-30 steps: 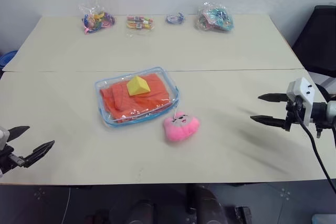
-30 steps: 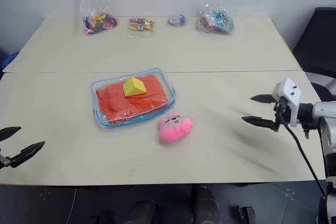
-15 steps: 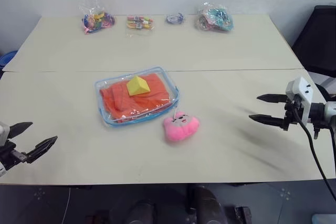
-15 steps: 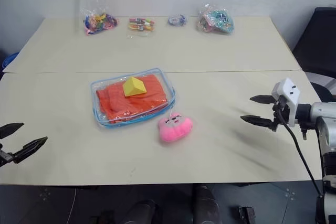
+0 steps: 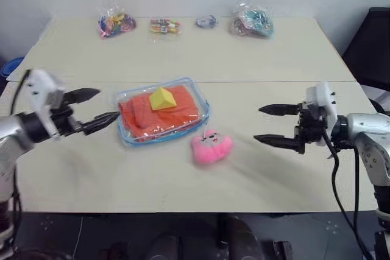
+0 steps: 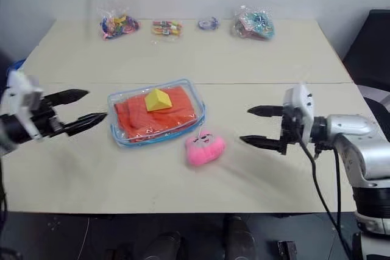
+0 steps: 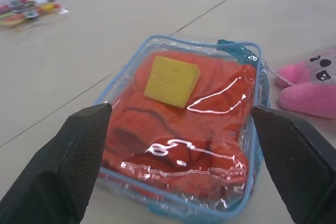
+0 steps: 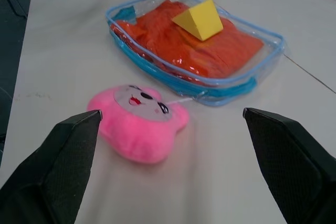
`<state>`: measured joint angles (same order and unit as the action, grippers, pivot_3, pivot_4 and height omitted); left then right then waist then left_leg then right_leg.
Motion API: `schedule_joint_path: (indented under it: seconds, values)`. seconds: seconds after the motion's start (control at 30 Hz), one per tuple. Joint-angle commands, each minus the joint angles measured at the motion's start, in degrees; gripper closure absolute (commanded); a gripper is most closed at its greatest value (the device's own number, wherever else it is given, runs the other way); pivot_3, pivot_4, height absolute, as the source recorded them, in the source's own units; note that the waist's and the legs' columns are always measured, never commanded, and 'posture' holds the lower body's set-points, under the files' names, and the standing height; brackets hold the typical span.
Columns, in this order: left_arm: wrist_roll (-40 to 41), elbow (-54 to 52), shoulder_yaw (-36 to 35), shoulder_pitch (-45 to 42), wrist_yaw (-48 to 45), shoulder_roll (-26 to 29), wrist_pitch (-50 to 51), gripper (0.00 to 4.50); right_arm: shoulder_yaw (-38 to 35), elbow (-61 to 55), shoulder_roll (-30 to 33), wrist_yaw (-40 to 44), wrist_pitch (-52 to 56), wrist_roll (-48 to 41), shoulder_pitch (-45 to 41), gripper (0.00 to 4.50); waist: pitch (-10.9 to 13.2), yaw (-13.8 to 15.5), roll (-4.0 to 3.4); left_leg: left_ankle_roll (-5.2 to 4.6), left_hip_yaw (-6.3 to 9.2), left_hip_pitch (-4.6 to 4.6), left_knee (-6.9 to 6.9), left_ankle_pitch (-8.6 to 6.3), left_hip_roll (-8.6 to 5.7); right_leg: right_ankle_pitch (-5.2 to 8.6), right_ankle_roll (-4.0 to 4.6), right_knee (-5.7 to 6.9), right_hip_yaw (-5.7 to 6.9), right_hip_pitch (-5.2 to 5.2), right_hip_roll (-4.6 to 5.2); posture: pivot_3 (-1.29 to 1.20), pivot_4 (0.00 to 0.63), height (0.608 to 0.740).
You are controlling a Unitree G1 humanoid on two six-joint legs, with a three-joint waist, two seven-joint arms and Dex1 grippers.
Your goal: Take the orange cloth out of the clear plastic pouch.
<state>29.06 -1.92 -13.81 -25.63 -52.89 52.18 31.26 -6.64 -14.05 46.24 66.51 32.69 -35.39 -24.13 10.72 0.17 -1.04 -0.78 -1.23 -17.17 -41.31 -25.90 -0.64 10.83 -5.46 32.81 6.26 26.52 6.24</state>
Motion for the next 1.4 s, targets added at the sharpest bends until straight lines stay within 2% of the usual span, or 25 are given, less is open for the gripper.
schedule_joint_path:
  seconds: [0.03,0.2,0.4,0.6,0.93,1.03,1.2,1.23,1.33,1.4]
  values:
    - [-6.72,11.23,7.48,-8.99,-3.94,-1.58,-7.06,0.00,0.18,-6.26,-1.32,-3.09,2.04,-2.87,-0.79,0.02,-0.01,-0.22,0.01,0.00,-0.01,0.00,0.00,0.00,-0.01,0.00,0.00,0.01,0.01,0.00,0.00,0.00,0.150,0.740]
    - [-14.17,32.16,14.93,-23.85,-8.39,-7.89,-17.38,0.00,0.06,-11.61,-2.65,-7.21,4.44,-5.08,-0.66,0.02,-0.01,-0.26,0.04,-0.03,-0.14,0.03,-0.04,0.01,-0.04,0.00,-0.01,0.03,0.10,-0.02,0.00,0.00,0.150,0.740]
    - [-19.87,50.17,18.38,-33.26,-12.84,-14.29,-27.77,0.00,-1.98,-15.94,-2.19,-11.71,6.01,-7.15,1.52,0.02,-0.02,-0.28,0.09,-0.10,-0.19,0.01,-0.06,0.04,-0.08,-0.02,-0.04,0.03,0.15,-0.02,0.04,0.00,0.150,0.740]
    - [-21.59,56.99,18.37,-36.90,-16.05,-17.91,-31.93,0.00,-3.75,-18.42,-1.21,-14.59,7.05,-8.54,3.49,0.02,-0.01,-0.24,0.14,-0.16,-0.20,-0.01,-0.07,0.06,-0.10,-0.04,-0.07,0.04,0.15,-0.02,0.09,0.00,0.150,0.740]
    - [-25.70,65.70,17.79,-39.11,-12.89,-21.31,-36.43,0.00,-4.90,-20.25,-0.06,-17.32,8.18,-10.41,3.89,0.02,-0.01,-0.15,0.19,-0.26,-0.19,-0.01,-0.08,0.08,-0.18,-0.08,-0.13,0.04,0.15,-0.02,0.20,0.00,0.150,0.740]
    - [-25.31,65.70,16.97,-38.99,-13.72,-21.29,-36.81,0.56,-4.79,-20.18,0.12,-17.69,8.21,-10.55,3.76,0.00,0.00,-0.14,0.21,-0.27,-0.19,-0.02,-0.08,0.08,-0.18,-0.08,-0.14,0.04,0.15,-0.02,0.21,0.00,0.150,0.740]
    - [-23.91,62.21,14.98,-37.53,-15.15,-20.29,-34.10,2.05,-3.06,-18.72,-0.18,-17.01,7.58,-9.61,2.64,0.00,0.00,-0.15,0.21,-0.28,-0.19,-0.02,-0.08,0.08,-0.18,-0.08,-0.14,0.04,0.15,-0.02,0.21,0.00,0.150,0.740]
    - [-23.77,60.64,14.70,-36.69,-15.29,-19.81,-33.24,2.21,-2.47,-18.09,-0.29,-16.55,7.30,-9.27,2.16,0.00,0.00,-0.21,0.21,-0.28,-0.19,-0.02,-0.08,0.08,-0.18,-0.08,-0.14,0.04,0.15,-0.02,0.21,0.00,0.150,0.740]
    - [-23.33,54.57,13.31,-33.24,-12.70,-17.64,-29.46,2.21,-0.64,-16.41,-0.62,-15.01,6.57,-8.39,0.50,0.00,0.00,-0.33,0.21,-0.28,-0.18,-0.02,-0.07,0.08,-0.16,-0.08,-0.14,0.04,0.14,-0.02,0.21,0.00,0.150,0.740]
    - [-22.42,46.88,10.60,-28.66,-8.87,-15.23,-25.45,2.21,0.78,-15.47,-0.82,-13.41,6.15,-8.33,-1.04,0.00,0.00,-0.54,0.21,-0.28,-0.19,0.00,-0.06,0.08,-0.13,-0.08,-0.14,0.04,0.12,0.00,0.19,0.00,0.150,0.740]
